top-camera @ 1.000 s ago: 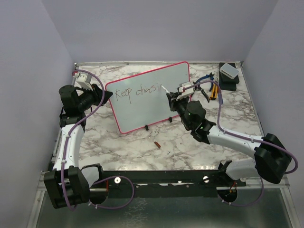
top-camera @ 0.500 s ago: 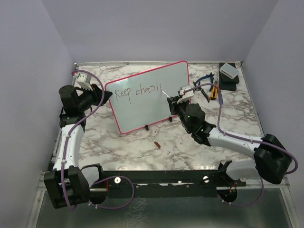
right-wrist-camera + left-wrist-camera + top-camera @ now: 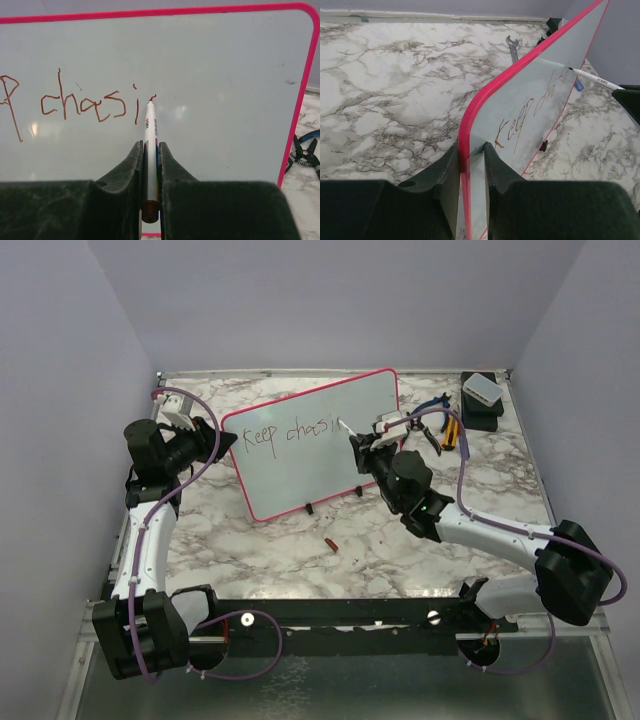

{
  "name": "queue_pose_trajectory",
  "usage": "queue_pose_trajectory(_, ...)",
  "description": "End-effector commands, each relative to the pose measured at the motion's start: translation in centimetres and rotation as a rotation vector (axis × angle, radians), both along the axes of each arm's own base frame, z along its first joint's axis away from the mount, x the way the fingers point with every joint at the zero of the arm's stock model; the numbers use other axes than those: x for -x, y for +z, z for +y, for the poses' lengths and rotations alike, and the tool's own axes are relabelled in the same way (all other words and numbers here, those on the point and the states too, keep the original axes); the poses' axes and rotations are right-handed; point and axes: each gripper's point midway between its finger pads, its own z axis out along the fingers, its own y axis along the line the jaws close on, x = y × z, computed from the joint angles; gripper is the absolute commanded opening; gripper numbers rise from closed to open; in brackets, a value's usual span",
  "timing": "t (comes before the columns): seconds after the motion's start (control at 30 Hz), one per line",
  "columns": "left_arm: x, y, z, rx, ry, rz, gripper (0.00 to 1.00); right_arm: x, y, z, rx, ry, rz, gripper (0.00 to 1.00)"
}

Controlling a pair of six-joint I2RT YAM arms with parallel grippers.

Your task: Write a sentence on the whiteboard

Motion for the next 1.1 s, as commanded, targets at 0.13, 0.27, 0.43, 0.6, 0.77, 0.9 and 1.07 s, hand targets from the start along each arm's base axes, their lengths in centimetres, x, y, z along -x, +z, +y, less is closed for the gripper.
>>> queue_pose_trajectory(0.13, 0.4, -0.6, 0.0, -0.006, -0.002, 0.013, 0.08, -1.4, 1.1, -1.1, 0.037, -0.08, -0.04, 0.01)
queue_pose_trajectory(0.27, 0.4, -0.6, 0.0, -0.007, -0.002, 0.012, 0.08, -1.4, 0.9, -1.7, 0.035, -0.096, -0.036, 0.01)
queue_pose_trajectory(0.43, 0.4, -0.6, 0.0, -0.007, -0.002, 0.012, 0.08, -1.4, 0.6, -1.9, 0.036, -0.097, -0.027, 0.01)
queue_pose_trajectory(0.6, 0.4, -0.6, 0.0, -0.007, -0.001, 0.013, 0.08, -1.2, -0.4, -1.8, 0.044, -0.086, -0.004, 0.01)
queue_pose_trajectory(0.77, 0.4, -0.6, 0.0, -0.006, -0.001, 0.012, 0.08, -0.7, -1.7, -1.8, 0.028, -0.078, 0.04, 0.01)
queue_pose_trajectory(0.9, 0.4, -0.7, 0.0, -0.006, -0.002, 0.015, 0.08, -0.3, -2.8, -2.0, 0.031, -0.072, 0.065, 0.01)
queue_pose_trajectory(1.07, 0.4, -0.6, 0.0, -0.006, -0.001, 0.015, 0.08, -0.1, -3.2, -2.1, 0.032, -0.071, 0.074, 0.01)
